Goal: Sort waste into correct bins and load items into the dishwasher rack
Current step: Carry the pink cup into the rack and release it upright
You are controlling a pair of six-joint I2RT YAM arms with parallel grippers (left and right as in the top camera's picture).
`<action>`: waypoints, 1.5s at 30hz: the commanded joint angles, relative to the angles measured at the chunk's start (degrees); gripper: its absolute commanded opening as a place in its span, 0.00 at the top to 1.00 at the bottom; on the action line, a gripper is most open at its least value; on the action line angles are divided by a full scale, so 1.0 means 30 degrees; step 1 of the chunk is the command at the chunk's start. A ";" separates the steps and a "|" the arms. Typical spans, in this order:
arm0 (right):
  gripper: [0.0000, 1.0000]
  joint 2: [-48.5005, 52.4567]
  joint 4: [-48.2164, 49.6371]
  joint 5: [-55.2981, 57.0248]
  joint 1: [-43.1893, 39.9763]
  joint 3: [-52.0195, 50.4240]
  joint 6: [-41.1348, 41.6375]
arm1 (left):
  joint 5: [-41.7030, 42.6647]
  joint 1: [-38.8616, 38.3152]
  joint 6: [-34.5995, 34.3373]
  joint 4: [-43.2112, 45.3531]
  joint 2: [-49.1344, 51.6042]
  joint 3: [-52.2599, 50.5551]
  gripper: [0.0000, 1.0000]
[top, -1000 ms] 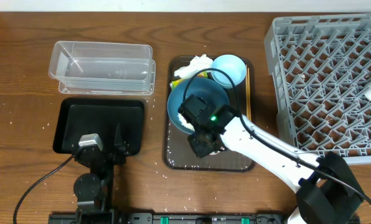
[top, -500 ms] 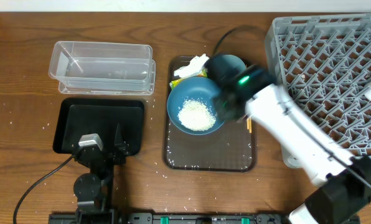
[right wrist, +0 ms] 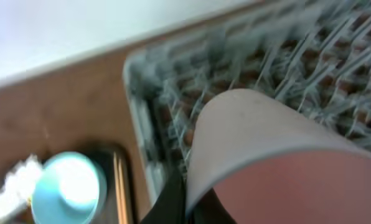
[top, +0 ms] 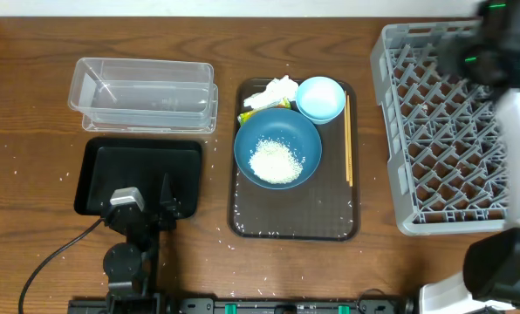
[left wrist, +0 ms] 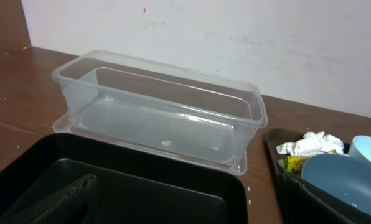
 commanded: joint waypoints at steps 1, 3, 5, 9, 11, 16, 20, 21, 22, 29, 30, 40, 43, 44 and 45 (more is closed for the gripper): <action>0.99 0.0474 0.1122 -0.5421 -0.2135 0.0313 -0.0721 | -0.0430 0.0102 -0.0226 -0.0656 -0.0051 -0.0379 0.08; 0.99 0.1086 0.1676 -0.5559 -0.3191 0.0306 -0.0714 | -0.0430 0.0102 -0.0226 -0.0656 -0.0051 -0.0379 0.08; 0.99 0.1880 0.2164 -0.6033 -0.4153 0.0313 -0.0692 | -0.0430 0.0102 -0.0226 -0.0656 -0.0051 -0.0379 0.08; 0.99 0.3599 0.3650 -1.0134 -0.5778 0.0306 -0.0699 | -0.0430 0.0102 -0.0226 -0.0656 -0.0051 -0.0379 0.08; 0.99 0.4524 0.5013 -1.2866 -0.6433 0.0306 -0.0525 | -0.0430 0.0102 -0.0226 -0.0656 -0.0051 -0.0379 0.08; 0.99 0.6936 1.0214 -1.8331 -0.7657 0.0313 0.2798 | -0.0430 0.0102 -0.0226 -0.0656 -0.0051 -0.0379 0.08; 0.99 0.8633 1.3449 -1.9708 -0.8160 0.0313 0.5916 | -0.0430 0.0102 -0.0226 -0.0656 -0.0051 -0.0379 0.08; 0.99 0.8976 1.3835 -2.0043 -0.8218 0.0313 0.6200 | -0.0430 0.0102 -0.0226 -0.0656 -0.0051 -0.0379 0.08; 0.99 0.9289 1.4061 -2.0312 -0.8255 0.0313 0.6448 | -0.0430 0.0102 -0.0226 -0.0656 -0.0051 -0.0379 0.08; 0.99 1.1519 1.3967 -2.0429 -0.8342 0.0313 0.6681 | -0.0430 0.0102 -0.0226 -0.0656 -0.0051 -0.0379 0.08; 0.98 1.1803 1.3959 -2.0429 -0.8393 0.0313 0.6674 | -0.0430 0.0102 -0.0226 -0.0656 -0.0051 -0.0379 0.08; 0.92 1.2254 1.2801 -2.0225 -0.9275 0.0313 0.5814 | -0.0430 0.0102 -0.0226 -0.0656 -0.0051 -0.0379 0.08; 0.92 1.2247 1.2218 -2.0225 -0.9632 0.0313 0.5814 | -0.0430 0.0102 -0.0226 -0.0656 -0.0051 -0.0379 0.08; 0.90 1.2218 1.2014 -2.0305 -0.9734 0.0313 0.5814 | -0.0430 0.0102 -0.0226 -0.0656 -0.0051 -0.0379 0.08; 0.86 1.2145 1.1701 -2.0298 -0.9836 0.0313 0.5799 | -0.0430 0.0102 -0.0226 -0.0656 -0.0051 -0.0379 0.08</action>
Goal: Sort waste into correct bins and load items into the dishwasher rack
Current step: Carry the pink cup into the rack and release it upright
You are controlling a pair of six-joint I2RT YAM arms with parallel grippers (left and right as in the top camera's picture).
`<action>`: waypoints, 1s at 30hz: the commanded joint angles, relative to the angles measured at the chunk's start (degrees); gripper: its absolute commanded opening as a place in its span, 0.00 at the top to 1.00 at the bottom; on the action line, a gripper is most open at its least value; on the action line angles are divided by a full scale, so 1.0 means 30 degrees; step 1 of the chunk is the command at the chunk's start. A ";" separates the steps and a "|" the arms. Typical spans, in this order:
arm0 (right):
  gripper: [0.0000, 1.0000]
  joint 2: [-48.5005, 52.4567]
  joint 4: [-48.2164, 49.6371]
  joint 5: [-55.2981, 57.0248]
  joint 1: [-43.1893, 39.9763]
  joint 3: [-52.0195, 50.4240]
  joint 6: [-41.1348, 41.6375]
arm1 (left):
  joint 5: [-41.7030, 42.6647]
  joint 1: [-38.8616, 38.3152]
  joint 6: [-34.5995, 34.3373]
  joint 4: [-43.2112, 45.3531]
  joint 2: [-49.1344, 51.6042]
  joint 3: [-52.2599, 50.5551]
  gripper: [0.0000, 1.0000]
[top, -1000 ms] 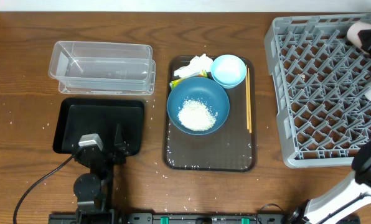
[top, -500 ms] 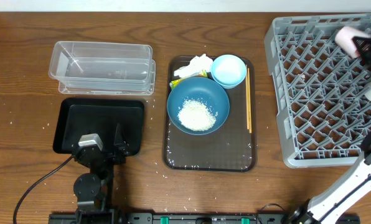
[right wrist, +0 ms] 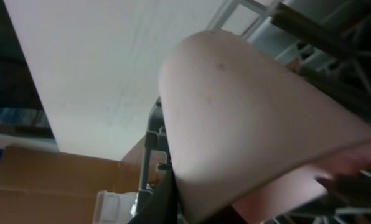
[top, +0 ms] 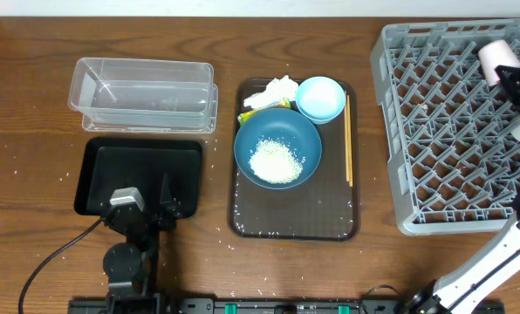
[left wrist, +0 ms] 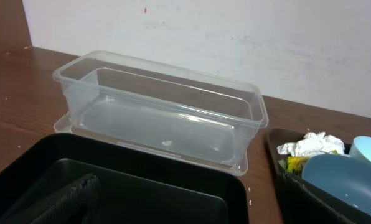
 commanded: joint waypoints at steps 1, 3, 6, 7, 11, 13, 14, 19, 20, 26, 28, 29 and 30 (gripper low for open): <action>0.84 0.0357 -0.0852 0.0554 -0.0554 0.0015 -0.0204 | -0.0379 0.0102 -0.0226 -0.0656 -0.0051 -0.0379 0.08; 0.81 0.0022 -0.1253 0.0736 -0.0765 0.0015 -0.0211 | -0.0379 0.0102 -0.0226 -0.0656 -0.0051 -0.0379 0.08; 0.78 -0.0867 -0.1931 0.1399 -0.1035 0.0015 -0.0219 | -0.0379 0.0102 -0.0226 -0.0656 -0.0051 -0.0379 0.08; 0.79 -0.1326 -0.2317 0.1763 -0.1093 0.0015 -0.0262 | -0.0379 0.0102 -0.0226 -0.0656 -0.0051 -0.0379 0.08; 0.78 -0.3483 -0.4539 0.3949 -0.1129 0.0015 -0.1020 | -0.0379 0.0102 -0.0226 -0.0656 -0.0051 -0.0379 0.08; 0.74 -0.4707 -0.5690 0.5034 -0.1071 0.0015 -0.1574 | -0.0379 0.0102 -0.0226 -0.0656 -0.0051 -0.0379 0.08; 0.70 -0.5442 -0.6288 0.5552 -0.1020 0.0015 -0.1858 | -0.0379 0.0102 -0.0226 -0.0656 -0.0051 -0.0379 0.08; 0.55 -0.8036 -0.8320 0.7293 -0.0801 0.0015 -0.2273 | -0.0379 0.0102 -0.0226 -0.0656 -0.0051 -0.0379 0.08; 0.55 -0.8495 -0.8757 0.7854 -0.0758 0.0015 -0.2273 | -0.0379 0.0102 -0.0226 -0.0656 -0.0051 -0.0379 0.08; 0.60 -1.0280 -1.1176 1.2961 0.0080 0.0015 -0.2273 | -0.0379 0.0102 -0.0226 -0.0656 -0.0051 -0.0379 0.08; 0.60 -1.0659 -1.1890 1.4491 0.0685 0.0015 -0.2280 | -0.0379 0.0102 -0.0226 -0.0656 -0.0051 -0.0379 0.08; 0.60 -1.0768 -1.2174 1.5016 0.0984 0.0015 -0.2273 | -0.0379 0.0102 -0.0226 -0.0656 -0.0051 -0.0379 0.08; 0.60 -1.0870 -1.2473 1.5293 0.1348 0.0015 -0.2280 | -0.0379 0.0102 -0.0226 -0.0656 -0.0051 -0.0379 0.08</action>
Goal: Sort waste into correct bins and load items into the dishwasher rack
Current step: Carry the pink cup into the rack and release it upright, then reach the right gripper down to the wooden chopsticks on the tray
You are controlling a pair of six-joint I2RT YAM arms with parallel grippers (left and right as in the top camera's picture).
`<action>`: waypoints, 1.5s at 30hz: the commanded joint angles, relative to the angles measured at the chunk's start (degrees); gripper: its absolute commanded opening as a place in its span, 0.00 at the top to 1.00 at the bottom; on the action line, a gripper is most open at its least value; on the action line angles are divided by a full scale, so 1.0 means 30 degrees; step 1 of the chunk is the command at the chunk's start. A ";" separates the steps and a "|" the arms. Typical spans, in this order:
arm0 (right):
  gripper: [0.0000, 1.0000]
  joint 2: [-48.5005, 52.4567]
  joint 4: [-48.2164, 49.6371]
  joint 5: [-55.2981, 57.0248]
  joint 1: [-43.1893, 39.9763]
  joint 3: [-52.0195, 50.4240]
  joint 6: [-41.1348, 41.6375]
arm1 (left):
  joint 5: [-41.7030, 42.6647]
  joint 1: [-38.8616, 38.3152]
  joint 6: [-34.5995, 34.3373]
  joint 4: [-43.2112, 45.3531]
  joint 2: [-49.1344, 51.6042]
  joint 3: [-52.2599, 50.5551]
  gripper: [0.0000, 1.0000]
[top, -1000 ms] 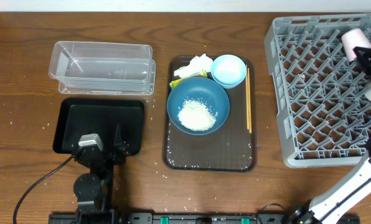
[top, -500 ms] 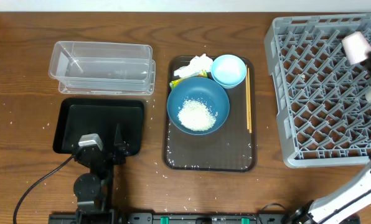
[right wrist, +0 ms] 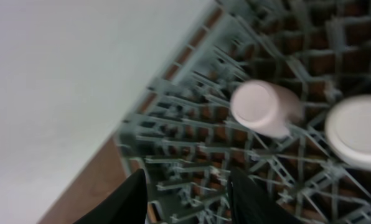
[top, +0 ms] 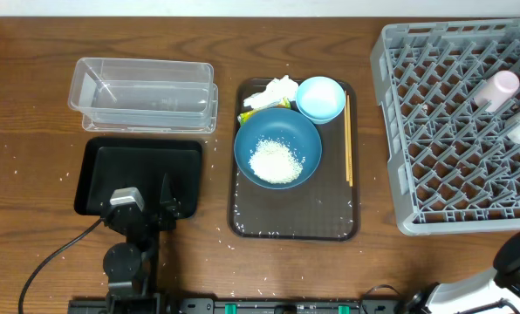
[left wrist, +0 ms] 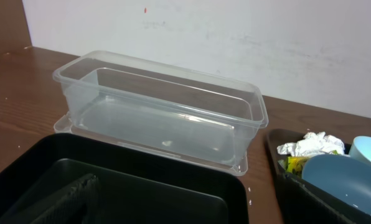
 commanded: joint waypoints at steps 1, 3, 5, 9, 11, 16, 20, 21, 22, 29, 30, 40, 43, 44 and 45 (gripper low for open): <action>0.58 -0.0692 -0.0707 0.2783 0.1384 0.0058 -0.0313 | -0.0379 0.0102 -0.0226 -0.0656 -0.0051 -0.0379 0.08; 0.57 -0.0721 -0.1078 0.1100 0.2120 0.0058 -0.0998 | -0.0379 0.0102 -0.0226 -0.0656 -0.0051 -0.0379 0.08; 0.55 -0.0714 -0.1450 -0.1180 0.2914 0.0058 -0.2484 | -0.0379 0.0102 -0.0226 -0.0656 -0.0051 -0.0379 0.08; 0.55 -0.0714 -0.3235 -0.3468 0.5107 0.0058 -0.5180 | -0.0379 0.0102 -0.0226 -0.0656 -0.0051 -0.0379 0.08; 0.55 -0.0714 -0.4401 -0.2368 0.6535 0.0058 -0.6171 | -0.0379 0.0102 -0.0226 -0.0656 -0.0051 -0.0379 0.08; 0.71 -0.0663 -0.6572 0.6237 1.0681 -0.0146 -0.3840 | -0.0379 0.0102 -0.0226 -0.0656 -0.0051 -0.0379 0.08; 0.66 -0.0495 -0.6732 1.0659 1.4025 -0.1013 -0.2579 | -0.0379 0.0102 -0.0226 -0.0656 -0.0051 -0.0379 0.08; 0.63 -0.0452 -0.6645 1.1489 1.4695 -0.1297 -0.2317 | -0.0379 0.0102 -0.0226 -0.0656 -0.0051 -0.0379 0.08; 0.62 -0.0444 -0.6513 1.2539 1.5387 -0.1647 -0.1756 | -0.0379 0.0102 -0.0226 -0.0656 -0.0051 -0.0379 0.08; 0.64 -0.0423 -0.5187 1.4258 1.8090 -0.4313 0.0284 | -0.0379 0.0102 -0.0226 -0.0656 -0.0051 -0.0379 0.08; 0.65 -0.0423 -0.4932 1.4258 1.8302 -0.4743 0.0291 | -0.0379 0.0102 -0.0226 -0.0656 -0.0051 -0.0379 0.08; 0.74 -0.0226 -0.0532 1.3355 1.9263 -0.7861 -0.0444 | -0.0379 0.0102 -0.0226 -0.0656 -0.0051 -0.0379 0.08; 0.73 0.0058 0.0175 1.3682 1.9256 -0.8043 -0.0459 | -0.0379 0.0102 -0.0226 -0.0656 -0.0051 -0.0379 0.08; 0.72 0.0211 0.0437 1.3719 1.9256 -0.8051 -0.0787 | -0.0379 0.0102 -0.0226 -0.0656 -0.0051 -0.0379 0.08; 0.71 0.0393 0.0743 1.3712 1.9256 -0.8051 -0.1071 | -0.0379 0.0102 -0.0226 -0.0656 -0.0051 -0.0379 0.08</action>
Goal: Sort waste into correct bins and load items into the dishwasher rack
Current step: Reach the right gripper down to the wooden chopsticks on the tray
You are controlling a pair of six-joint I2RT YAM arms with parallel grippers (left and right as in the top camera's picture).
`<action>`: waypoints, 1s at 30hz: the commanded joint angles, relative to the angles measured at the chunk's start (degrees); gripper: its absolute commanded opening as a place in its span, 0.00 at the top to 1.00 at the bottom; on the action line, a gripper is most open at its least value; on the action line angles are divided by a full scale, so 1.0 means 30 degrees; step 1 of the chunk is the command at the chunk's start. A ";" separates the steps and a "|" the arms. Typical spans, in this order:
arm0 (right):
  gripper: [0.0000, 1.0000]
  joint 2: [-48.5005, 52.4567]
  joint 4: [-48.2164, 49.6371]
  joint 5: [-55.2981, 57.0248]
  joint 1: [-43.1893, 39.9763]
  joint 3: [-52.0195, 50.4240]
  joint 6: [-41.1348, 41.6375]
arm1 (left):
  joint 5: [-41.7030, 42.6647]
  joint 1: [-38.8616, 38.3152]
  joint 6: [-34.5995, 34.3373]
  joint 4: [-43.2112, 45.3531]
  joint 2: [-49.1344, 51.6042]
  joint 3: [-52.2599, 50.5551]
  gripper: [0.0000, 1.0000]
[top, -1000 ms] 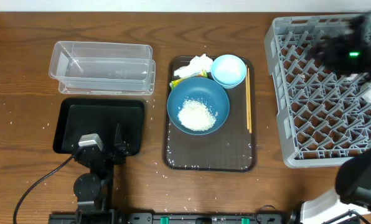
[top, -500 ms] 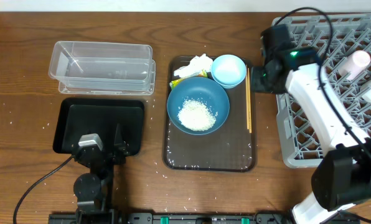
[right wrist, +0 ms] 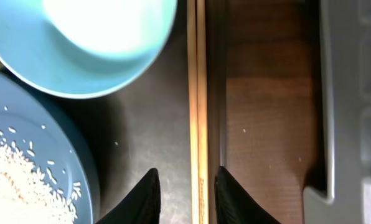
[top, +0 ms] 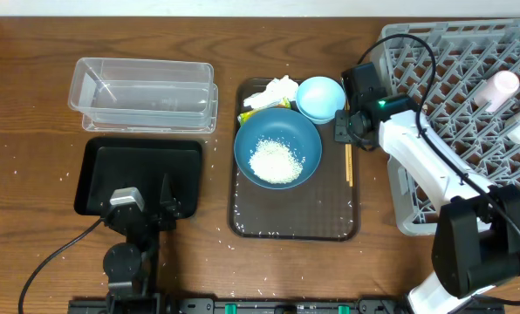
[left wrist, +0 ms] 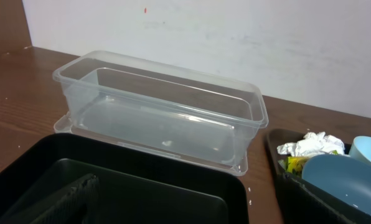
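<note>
A brown tray [top: 295,222] holds a large blue bowl of rice [top: 277,148], a small light-blue bowl [top: 321,98], crumpled white paper [top: 277,87], a yellow wrapper [top: 245,116] and wooden chopsticks [top: 348,153]. My right gripper [top: 345,131] hovers open over the chopsticks [right wrist: 196,93], one finger on each side of them [right wrist: 185,173]. A pink cup [top: 498,87] and a white cup lie in the grey dish rack [top: 434,187]. My left gripper [top: 147,209] rests at the front of the black bin [top: 138,170]; its jaws do not show clearly.
A clear plastic bin [top: 142,94] stands behind the black bin, also seen in the left wrist view [left wrist: 160,118]. Rice grains are scattered on the wooden table [top: 33,157]. The rack's left wall stands close to the tray's right edge.
My right gripper was open above the rack, over the pink cup. Now it is open low over the chopsticks at the tray's right edge. The left arm has not moved.
My right gripper held the pink cup over the rack, then at the rack's far right side. Then the cup lay in the rack beside the white cup and the gripper was open above it. Now that gripper straddles the chopsticks on the tray.
</note>
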 commanded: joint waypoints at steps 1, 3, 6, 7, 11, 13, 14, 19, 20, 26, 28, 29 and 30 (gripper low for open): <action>0.70 0.0590 0.0692 0.0379 0.0153 -0.0124 -0.0823 | -0.0379 0.0102 -0.0226 -0.0656 -0.0051 -0.0386 0.08; 0.68 0.1027 0.1151 0.0379 0.0153 -0.0124 -0.0838 | -0.0379 0.0102 -0.0226 -0.0656 -0.0051 -0.0386 0.08; 0.68 0.1756 0.1494 0.0386 0.0160 -0.0124 -0.1297 | -0.0379 0.0102 -0.0226 -0.0656 -0.0051 -0.0386 0.08; 0.68 0.2011 0.1566 0.0379 0.0153 -0.0124 -0.1384 | -0.0379 0.0102 -0.0226 -0.0656 -0.0051 -0.0386 0.08; 0.69 0.2674 0.1698 0.0335 0.0138 -0.0124 -0.1392 | -0.0379 0.0102 -0.0226 -0.0656 -0.0051 -0.0386 0.08; 0.69 0.2849 0.1698 0.0233 0.0146 -0.0124 -0.1392 | -0.0379 0.0102 -0.0226 -0.0656 -0.0051 -0.0386 0.08; 0.69 0.2922 0.1712 0.0022 0.0146 -0.0124 -0.1392 | -0.0379 0.0102 -0.0226 -0.0656 -0.0051 -0.0386 0.08; 0.71 0.2922 0.1770 -0.0124 0.0160 -0.0124 -0.1399 | -0.0379 0.0102 -0.0226 -0.0656 -0.0051 -0.0386 0.08; 0.71 0.2936 0.1807 -0.0131 0.0160 -0.0124 -0.1392 | -0.0379 0.0102 -0.0226 -0.0656 -0.0051 -0.0386 0.08; 0.72 0.3818 0.2382 -0.0117 0.0160 -0.0124 -0.1421 | -0.0379 0.0102 -0.0226 -0.0656 -0.0051 -0.0386 0.08; 0.71 0.4189 0.2659 -0.0131 0.0160 -0.0124 -0.1690 | -0.0379 0.0102 -0.0226 -0.0656 -0.0051 -0.0386 0.08; 0.72 0.4320 0.2718 -0.0131 0.0160 -0.0124 -0.1690 | -0.0379 0.0102 -0.0226 -0.0656 -0.0051 -0.0386 0.08; 0.72 0.4452 0.2769 -0.0131 0.0168 -0.0124 -0.1683 | -0.0379 0.0102 -0.0226 -0.0656 -0.0051 -0.0386 0.08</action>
